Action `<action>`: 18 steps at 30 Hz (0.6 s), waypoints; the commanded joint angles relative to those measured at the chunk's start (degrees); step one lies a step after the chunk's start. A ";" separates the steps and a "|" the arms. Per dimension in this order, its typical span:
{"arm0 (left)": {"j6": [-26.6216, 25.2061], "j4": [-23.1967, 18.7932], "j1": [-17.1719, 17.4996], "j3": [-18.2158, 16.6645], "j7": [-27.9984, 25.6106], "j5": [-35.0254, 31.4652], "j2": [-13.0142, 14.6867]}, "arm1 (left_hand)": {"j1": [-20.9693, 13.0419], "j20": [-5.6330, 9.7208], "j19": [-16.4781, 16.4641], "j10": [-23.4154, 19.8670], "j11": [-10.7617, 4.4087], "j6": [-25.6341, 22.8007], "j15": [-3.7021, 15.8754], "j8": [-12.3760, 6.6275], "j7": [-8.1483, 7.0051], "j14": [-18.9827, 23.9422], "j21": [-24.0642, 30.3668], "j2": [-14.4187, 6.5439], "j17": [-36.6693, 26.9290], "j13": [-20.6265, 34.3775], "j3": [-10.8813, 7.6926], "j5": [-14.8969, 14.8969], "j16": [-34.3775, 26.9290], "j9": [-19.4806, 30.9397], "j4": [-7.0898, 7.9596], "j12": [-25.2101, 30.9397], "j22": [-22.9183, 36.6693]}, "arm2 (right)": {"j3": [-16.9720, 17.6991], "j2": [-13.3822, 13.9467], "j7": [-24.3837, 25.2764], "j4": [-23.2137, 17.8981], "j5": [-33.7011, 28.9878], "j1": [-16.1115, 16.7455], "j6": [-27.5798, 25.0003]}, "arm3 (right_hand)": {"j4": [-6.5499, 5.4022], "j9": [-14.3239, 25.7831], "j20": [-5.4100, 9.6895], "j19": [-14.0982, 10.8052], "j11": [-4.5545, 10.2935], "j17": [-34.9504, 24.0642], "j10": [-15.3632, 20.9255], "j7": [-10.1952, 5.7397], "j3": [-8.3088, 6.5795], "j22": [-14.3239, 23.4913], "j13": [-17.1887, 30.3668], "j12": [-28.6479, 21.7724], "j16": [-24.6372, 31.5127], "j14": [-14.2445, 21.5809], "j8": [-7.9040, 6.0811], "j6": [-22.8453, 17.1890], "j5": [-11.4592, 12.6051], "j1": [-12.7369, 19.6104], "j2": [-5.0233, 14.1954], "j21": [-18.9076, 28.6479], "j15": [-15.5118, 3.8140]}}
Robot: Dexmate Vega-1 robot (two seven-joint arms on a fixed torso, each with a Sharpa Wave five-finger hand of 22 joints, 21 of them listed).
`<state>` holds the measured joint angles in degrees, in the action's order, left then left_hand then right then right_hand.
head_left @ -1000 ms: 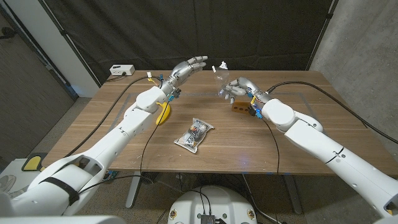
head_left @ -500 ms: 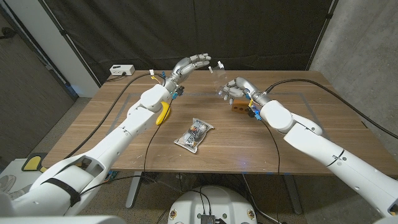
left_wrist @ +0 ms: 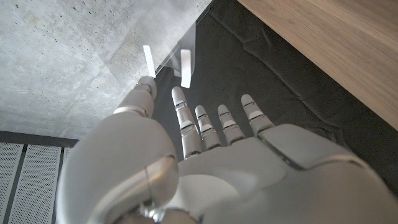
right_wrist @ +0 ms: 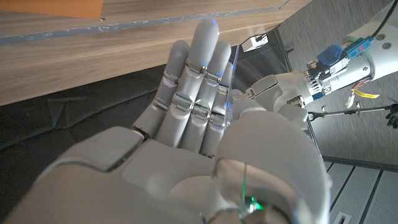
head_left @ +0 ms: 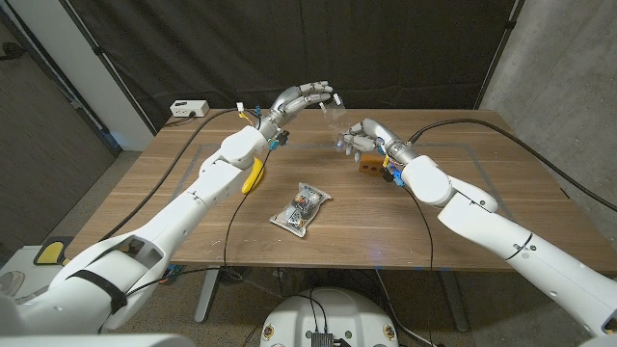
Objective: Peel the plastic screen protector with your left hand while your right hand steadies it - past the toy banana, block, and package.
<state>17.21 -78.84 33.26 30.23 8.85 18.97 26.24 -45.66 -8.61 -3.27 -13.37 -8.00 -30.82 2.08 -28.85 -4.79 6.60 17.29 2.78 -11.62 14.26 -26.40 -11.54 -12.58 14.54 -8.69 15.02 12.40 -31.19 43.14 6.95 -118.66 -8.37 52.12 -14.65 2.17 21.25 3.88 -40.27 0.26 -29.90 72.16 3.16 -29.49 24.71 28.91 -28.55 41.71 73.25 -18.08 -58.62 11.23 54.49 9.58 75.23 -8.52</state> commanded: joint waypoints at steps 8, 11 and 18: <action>1.98 0.82 -0.69 0.36 1.11 0.74 -1.09 | -2.37 0.01 -1.04 -2.02 -1.24 -4.42 0.82 -2.53 -1.38 0.85 0.89 -0.46 -0.47 0.55 -0.24 -0.18 -0.39 0.17 0.19 0.04 0.21 | 0.32 -0.99 -0.75 -0.12 -2.21 0.43 -0.66 | -0.30 0.01 8.62 0.39 0.08 -0.28 0.59 -0.42 -0.14 -0.35 0.13 0.42 -0.40 -3.76 -0.24 -0.27 0.13 -0.30 0.14 0.79 -3.47; 2.43 0.95 -0.49 0.16 0.58 0.81 -1.45 | -3.57 0.03 -1.66 -3.07 -1.77 -6.08 1.14 -3.32 -2.11 1.42 1.20 -1.07 -0.47 0.67 -0.66 -0.13 -0.57 0.05 0.00 0.30 0.22 | 0.46 -1.17 -0.96 0.02 -1.99 0.45 -0.57 | -0.31 -0.04 8.62 0.42 -0.04 -0.37 0.60 -0.46 -0.17 -0.46 0.20 0.42 -0.44 -3.80 -0.26 -0.33 0.13 -0.31 0.10 0.90 -3.47; 2.27 -0.10 0.16 -0.04 -1.12 0.02 -1.57 | -6.12 0.65 -3.19 -5.15 -3.08 -10.08 2.16 -5.33 -3.06 3.05 1.97 -2.00 -0.51 0.94 -1.32 0.15 -1.07 -0.26 -0.29 0.73 0.22 | 0.88 -1.24 -0.93 0.02 -1.71 0.76 0.13 | -0.34 -0.15 8.63 0.49 -0.11 -0.28 0.62 -0.47 -0.19 -0.84 0.22 0.58 -0.64 -3.65 -0.30 -0.34 0.13 -0.34 0.11 1.26 -3.47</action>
<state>19.06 -78.13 32.58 30.63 9.50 19.49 25.42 -50.45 -7.77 -5.73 -17.55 -10.66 -40.07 2.15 -33.51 -8.26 9.03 18.85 1.03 -11.87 15.05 -26.96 -11.54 -13.36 14.35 -8.80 15.30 12.40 -30.87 42.18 6.38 -118.71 -10.07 52.52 -15.10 2.11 20.98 3.78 -39.95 0.24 -30.16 72.17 3.17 -29.55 23.90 28.91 -28.10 41.27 73.26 -18.08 -58.60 11.23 54.34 9.42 76.08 -8.52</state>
